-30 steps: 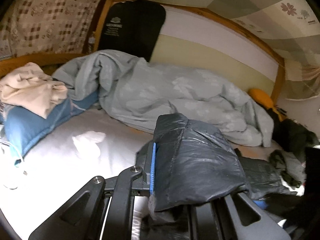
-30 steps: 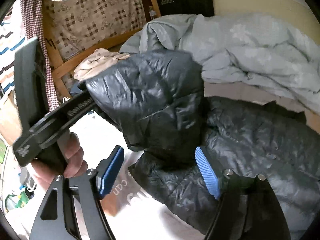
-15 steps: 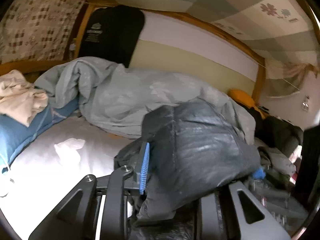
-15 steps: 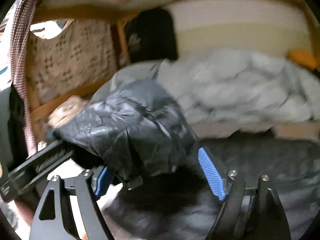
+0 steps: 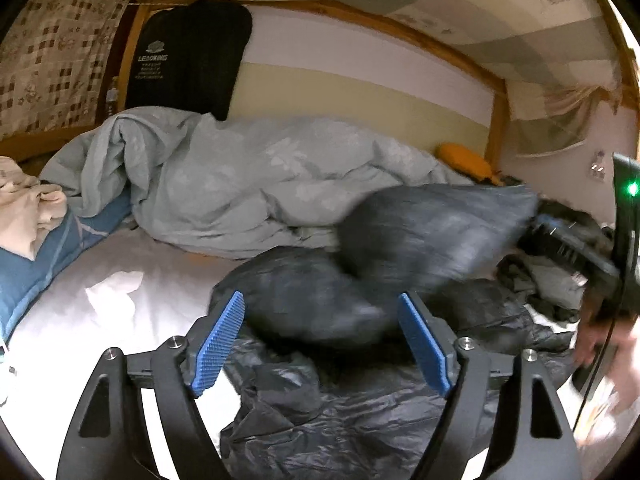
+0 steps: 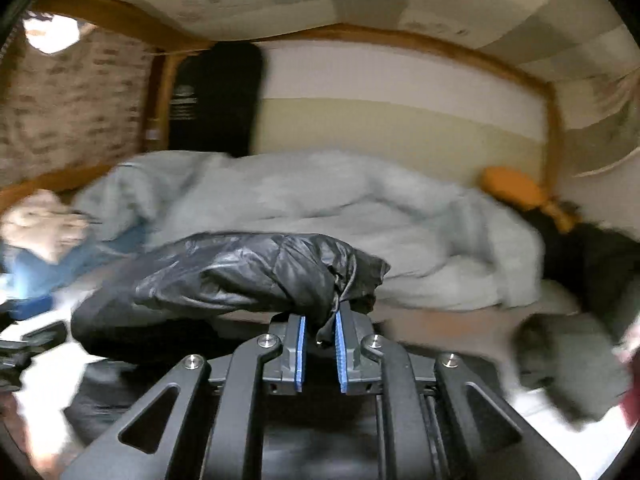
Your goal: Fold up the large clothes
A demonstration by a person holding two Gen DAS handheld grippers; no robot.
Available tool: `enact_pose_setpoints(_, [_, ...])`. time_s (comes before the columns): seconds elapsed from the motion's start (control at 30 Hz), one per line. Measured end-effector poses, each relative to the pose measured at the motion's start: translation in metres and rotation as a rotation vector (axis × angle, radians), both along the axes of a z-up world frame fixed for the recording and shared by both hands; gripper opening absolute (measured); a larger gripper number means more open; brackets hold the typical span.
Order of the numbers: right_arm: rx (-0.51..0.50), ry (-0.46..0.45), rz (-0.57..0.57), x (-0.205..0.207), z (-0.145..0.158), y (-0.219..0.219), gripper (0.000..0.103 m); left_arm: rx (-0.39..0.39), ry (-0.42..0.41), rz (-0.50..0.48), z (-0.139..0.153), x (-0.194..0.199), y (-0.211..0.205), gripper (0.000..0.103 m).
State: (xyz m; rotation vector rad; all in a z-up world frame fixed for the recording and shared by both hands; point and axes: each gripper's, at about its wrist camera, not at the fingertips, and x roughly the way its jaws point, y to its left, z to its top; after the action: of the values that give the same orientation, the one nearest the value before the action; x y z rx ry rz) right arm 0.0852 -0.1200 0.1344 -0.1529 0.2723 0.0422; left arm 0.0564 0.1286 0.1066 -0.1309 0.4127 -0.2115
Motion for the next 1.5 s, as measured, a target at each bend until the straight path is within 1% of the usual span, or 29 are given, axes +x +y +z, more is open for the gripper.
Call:
enact_pose_setpoints(0.1, [-0.057,-0.016,-0.108,0.015,0.005,-0.040,0.012,0.064,0.076,0.055,-0.013,0.013,-0.003,0.078])
enact_pose_setpoints(0.13, [-0.080,-0.014,-0.143,0.021,0.004,-0.052,0.012,0.069,0.094,0.078,-0.018,0.016,-0.003,0.078])
enact_pose_setpoints(0.2, [-0.126,0.013,-0.212,0.035,-0.002,-0.075,0.012,0.035,0.121,0.097,-0.026,0.022,0.001,0.078])
enact_pose_setpoints(0.23, [-0.141,0.052,-0.226,0.044,-0.008,-0.085,0.012,0.006,0.143,0.090,-0.030,0.025,0.003,0.078])
enact_pose_setpoints(0.3, [-0.160,0.127,-0.265,0.057,-0.029,-0.105,0.012,-0.019,0.172,0.094,-0.035,0.032,0.006,0.078])
enact_pose_setpoints(0.33, [-0.160,0.147,-0.284,0.062,-0.039,-0.114,0.012,-0.016,0.182,0.103,-0.038,0.034,0.006,0.078])
enact_pose_setpoints(0.43, [-0.157,0.202,-0.331,0.072,-0.068,-0.134,0.012,0.030,0.225,0.137,-0.050,0.043,0.004,0.077])
enact_pose_setpoints(0.5, [-0.119,0.251,-0.353,0.076,-0.084,-0.150,0.012,0.064,0.262,0.150,-0.061,0.050,0.001,0.076])
enact_pose_setpoints(0.57, [-0.108,0.312,-0.361,0.081,-0.098,-0.159,0.012,0.105,0.282,0.151,-0.070,0.054,-0.007,0.071])
enact_pose_setpoints(0.63, [-0.111,0.341,-0.361,0.081,-0.107,-0.167,0.012,0.149,0.285,0.148,-0.075,0.054,-0.014,0.068])
enact_pose_setpoints(0.7, [-0.111,0.379,-0.360,0.083,-0.112,-0.175,0.020,0.189,0.285,0.143,-0.079,0.054,-0.021,0.068])
enact_pose_setpoints(0.77, [-0.104,0.400,-0.381,0.079,-0.115,-0.183,0.034,0.222,0.295,0.158,-0.083,0.056,-0.025,0.066])
enact_pose_setpoints(0.8, [-0.089,0.398,-0.388,0.076,-0.115,-0.188,0.040,0.237,0.309,0.170,-0.085,0.058,-0.026,0.065])
enact_pose_setpoints(0.83, [-0.067,0.391,-0.404,0.071,-0.113,-0.193,0.054,0.252,0.331,0.187,-0.089,0.060,-0.025,0.065])
enact_pose_setpoints(0.9, [0.014,0.334,-0.485,0.051,-0.111,-0.210,0.059,0.269,0.376,0.212,-0.097,0.065,-0.022,0.065])
enact_pose_setpoints(1.0, [0.110,0.323,-0.540,0.040,-0.100,-0.230,0.059,0.288,0.401,0.228,-0.104,0.065,-0.022,0.065])
enact_pose_setpoints(1.07, [0.189,0.232,-0.559,0.026,-0.080,-0.242,0.059,0.317,0.376,0.228,-0.103,0.061,-0.026,0.065])
enact_pose_setpoints(1.1, [0.229,0.192,-0.538,0.021,-0.072,-0.246,0.059,0.330,0.360,0.226,-0.102,0.060,-0.028,0.065])
enact_pose_setpoints(1.13, [0.273,0.160,-0.480,0.017,-0.065,-0.247,0.059,0.347,0.347,0.224,-0.102,0.058,-0.030,0.065])
enact_pose_setpoints(1.17, [0.306,0.170,-0.380,0.021,-0.061,-0.246,0.059,0.359,0.344,0.224,-0.103,0.058,-0.032,0.065])
enact_pose_setpoints(1.2, [0.322,0.207,-0.288,0.028,-0.060,-0.243,0.059,0.363,0.345,0.223,-0.104,0.059,-0.032,0.065])
enact_pose_setpoints(1.27, [0.377,0.335,-0.063,0.051,-0.069,-0.231,0.057,0.358,0.352,0.227,-0.107,0.060,-0.032,0.065])
enact_pose_setpoints(1.3, [0.391,0.371,-0.012,0.058,-0.075,-0.225,0.054,0.357,0.351,0.234,-0.108,0.060,-0.032,0.066])
enact_pose_setpoints(1.33, [0.384,0.419,0.010,0.067,-0.085,-0.219,0.047,0.360,0.345,0.243,-0.108,0.060,-0.032,0.066])
enact_pose_setpoints(1.37, [0.354,0.476,-0.001,0.077,-0.097,-0.212,0.038,0.367,0.340,0.249,-0.108,0.059,-0.033,0.066])
enact_pose_setpoints(1.4, [0.329,0.520,-0.014,0.084,-0.107,-0.209,0.034,0.379,0.338,0.254,-0.109,0.059,-0.035,0.066])
enact_pose_setpoints(1.43, [0.299,0.572,-0.042,0.092,-0.119,-0.208,0.030,0.394,0.336,0.259,-0.110,0.059,-0.037,0.066])
enact_pose_setpoints(1.47, [0.260,0.635,-0.102,0.100,-0.135,-0.209,0.020,0.411,0.336,0.269,-0.112,0.058,-0.038,0.067])
enact_pose_setpoints(1.5, [0.249,0.663,-0.127,0.103,-0.144,-0.212,0.014,0.429,0.341,0.283,-0.113,0.058,-0.039,0.067])
